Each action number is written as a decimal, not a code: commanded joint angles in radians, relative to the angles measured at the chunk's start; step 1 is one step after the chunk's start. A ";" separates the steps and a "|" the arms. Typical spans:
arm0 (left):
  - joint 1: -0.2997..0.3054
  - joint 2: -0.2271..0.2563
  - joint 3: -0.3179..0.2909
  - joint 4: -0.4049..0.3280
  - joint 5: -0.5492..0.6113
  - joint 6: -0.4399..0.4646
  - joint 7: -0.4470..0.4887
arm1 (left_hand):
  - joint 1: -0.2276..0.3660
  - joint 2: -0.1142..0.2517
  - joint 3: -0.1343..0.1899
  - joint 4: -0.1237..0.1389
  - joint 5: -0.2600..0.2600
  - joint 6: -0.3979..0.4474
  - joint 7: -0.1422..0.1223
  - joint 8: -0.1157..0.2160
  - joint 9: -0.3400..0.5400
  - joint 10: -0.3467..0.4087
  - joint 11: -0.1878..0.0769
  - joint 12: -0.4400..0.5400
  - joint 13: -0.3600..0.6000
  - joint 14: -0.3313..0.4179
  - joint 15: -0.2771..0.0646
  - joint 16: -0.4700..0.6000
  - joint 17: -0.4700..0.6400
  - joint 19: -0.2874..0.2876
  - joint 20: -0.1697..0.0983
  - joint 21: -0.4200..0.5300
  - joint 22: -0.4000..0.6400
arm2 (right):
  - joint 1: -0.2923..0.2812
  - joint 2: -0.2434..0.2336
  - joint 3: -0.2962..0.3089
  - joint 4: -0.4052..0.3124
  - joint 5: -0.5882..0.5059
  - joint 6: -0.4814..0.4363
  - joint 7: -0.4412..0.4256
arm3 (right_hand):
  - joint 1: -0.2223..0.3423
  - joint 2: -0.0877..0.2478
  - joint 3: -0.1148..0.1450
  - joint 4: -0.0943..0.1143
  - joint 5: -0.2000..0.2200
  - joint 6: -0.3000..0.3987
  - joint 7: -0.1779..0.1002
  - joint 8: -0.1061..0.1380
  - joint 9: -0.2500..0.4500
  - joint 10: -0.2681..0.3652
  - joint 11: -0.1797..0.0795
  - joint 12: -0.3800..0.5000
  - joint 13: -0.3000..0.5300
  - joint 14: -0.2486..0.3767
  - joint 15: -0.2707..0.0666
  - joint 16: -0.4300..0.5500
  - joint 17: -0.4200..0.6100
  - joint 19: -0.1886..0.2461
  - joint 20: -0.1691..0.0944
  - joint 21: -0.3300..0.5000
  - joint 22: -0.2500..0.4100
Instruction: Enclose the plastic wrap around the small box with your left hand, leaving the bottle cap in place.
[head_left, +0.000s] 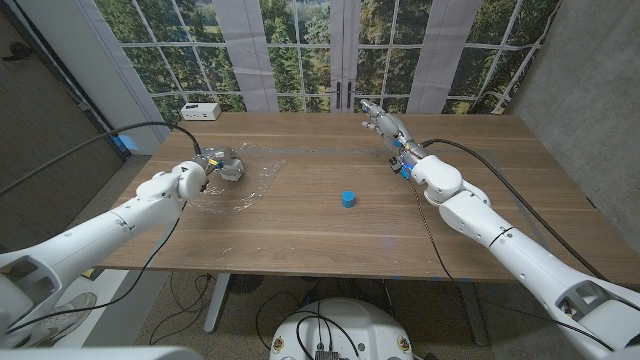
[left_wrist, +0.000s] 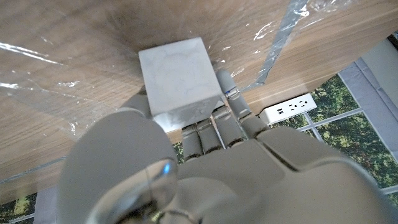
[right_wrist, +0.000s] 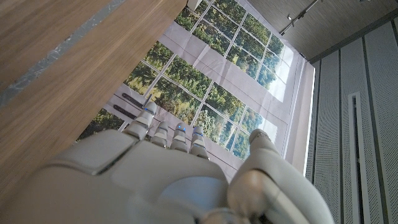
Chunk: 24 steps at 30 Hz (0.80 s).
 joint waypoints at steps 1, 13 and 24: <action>0.059 0.047 -0.091 -0.042 -0.145 -0.059 0.029 | -0.052 -0.028 -0.027 0.014 -0.004 -0.013 0.003 -0.003 -0.002 -0.012 0.010 -0.013 -0.006 -0.018 -0.040 0.003 0.006 -0.027 0.016 -0.020 0.001 | 0.010 0.005 -0.002 0.016 -0.002 0.005 0.001 | -0.006 -0.001 0.002 0.001 -0.005 0.004 -0.004 0.000 0.002 0.005 0.001 -0.003 0.004 0.007 0.004 0.000 0.005 0.010 0.002 -0.004 0.004; 0.132 0.064 -0.182 -0.100 -0.208 -0.087 0.184 | -0.113 -0.036 -0.047 0.021 -0.001 -0.089 0.008 -0.015 -0.009 -0.086 0.032 -0.042 -0.023 -0.115 -0.002 -0.025 -0.005 -0.090 0.049 -0.072 0.003 | 0.006 0.001 0.005 0.014 0.008 0.019 0.011 | -0.008 -0.001 0.002 0.001 -0.005 0.004 -0.003 0.000 0.002 0.004 0.002 -0.003 0.004 0.006 0.004 0.000 0.005 0.011 0.003 -0.006 0.005; 0.072 0.077 -0.174 -0.105 -0.206 -0.019 0.095 | -0.106 0.012 -0.030 -0.009 0.007 -0.117 -0.007 0.007 -0.012 -0.155 0.031 -0.031 -0.039 -0.253 0.018 -0.030 -0.008 -0.164 0.077 -0.133 0.005 | -0.003 -0.007 0.006 -0.003 0.008 0.018 0.012 | -0.010 -0.002 0.001 0.001 -0.005 0.006 -0.004 0.000 0.002 0.005 0.002 -0.003 0.004 0.007 0.005 0.000 0.004 0.012 0.004 -0.009 0.005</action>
